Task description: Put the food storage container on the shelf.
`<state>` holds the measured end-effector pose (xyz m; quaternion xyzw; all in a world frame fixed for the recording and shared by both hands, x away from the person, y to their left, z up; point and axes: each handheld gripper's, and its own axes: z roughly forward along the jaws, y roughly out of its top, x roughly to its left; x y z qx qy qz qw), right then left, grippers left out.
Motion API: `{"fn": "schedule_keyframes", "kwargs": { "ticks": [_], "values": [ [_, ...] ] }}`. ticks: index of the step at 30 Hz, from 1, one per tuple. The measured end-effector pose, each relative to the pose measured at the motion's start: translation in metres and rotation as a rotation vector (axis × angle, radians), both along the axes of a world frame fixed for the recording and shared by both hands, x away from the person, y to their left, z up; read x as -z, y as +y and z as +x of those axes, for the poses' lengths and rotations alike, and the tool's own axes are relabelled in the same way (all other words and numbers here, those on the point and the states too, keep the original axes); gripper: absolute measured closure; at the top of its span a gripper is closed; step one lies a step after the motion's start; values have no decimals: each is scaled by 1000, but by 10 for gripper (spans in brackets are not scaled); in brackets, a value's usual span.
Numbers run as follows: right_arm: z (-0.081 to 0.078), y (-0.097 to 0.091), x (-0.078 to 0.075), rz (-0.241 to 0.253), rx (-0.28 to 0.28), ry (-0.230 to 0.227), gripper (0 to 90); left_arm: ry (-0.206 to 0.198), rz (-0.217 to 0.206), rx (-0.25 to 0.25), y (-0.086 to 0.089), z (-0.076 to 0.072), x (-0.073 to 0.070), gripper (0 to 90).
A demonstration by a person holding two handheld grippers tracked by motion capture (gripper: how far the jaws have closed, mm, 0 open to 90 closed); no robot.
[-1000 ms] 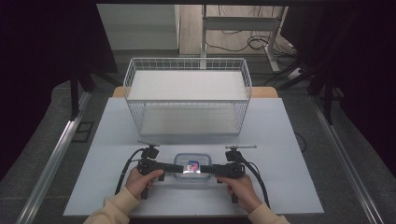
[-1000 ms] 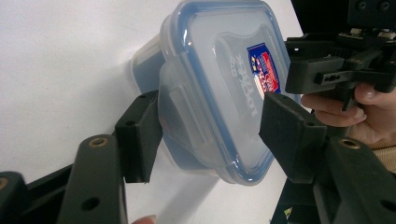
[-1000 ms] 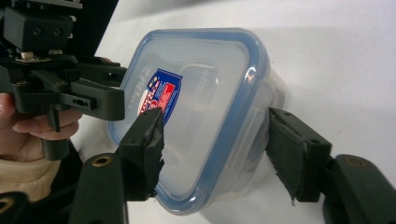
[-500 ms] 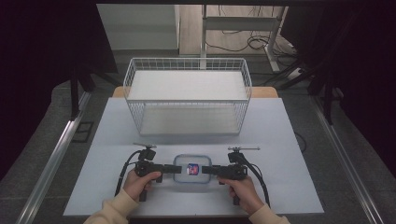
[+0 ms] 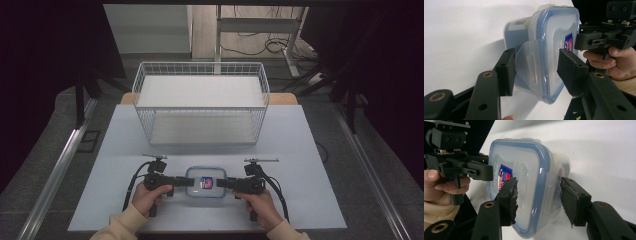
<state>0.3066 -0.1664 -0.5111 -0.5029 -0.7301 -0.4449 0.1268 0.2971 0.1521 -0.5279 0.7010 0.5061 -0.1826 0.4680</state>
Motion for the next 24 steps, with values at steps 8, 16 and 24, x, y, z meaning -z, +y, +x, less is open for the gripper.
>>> {"fn": "schedule_keyframes", "kwargs": {
  "ticks": [8, 16, 24],
  "values": [
    [1, -1, -1, 8, -2, -4, 508, -13, 5, -8, 0, -1, -2, 506],
    [1, 0, -4, 13, -1, -14, 508, -21, 4, -12, 1, -1, -6, 506],
    [3, 0, -13, 10, -5, -42, 507, -50, 8, -14, 1, 1, -15, 506]
  ]
}}
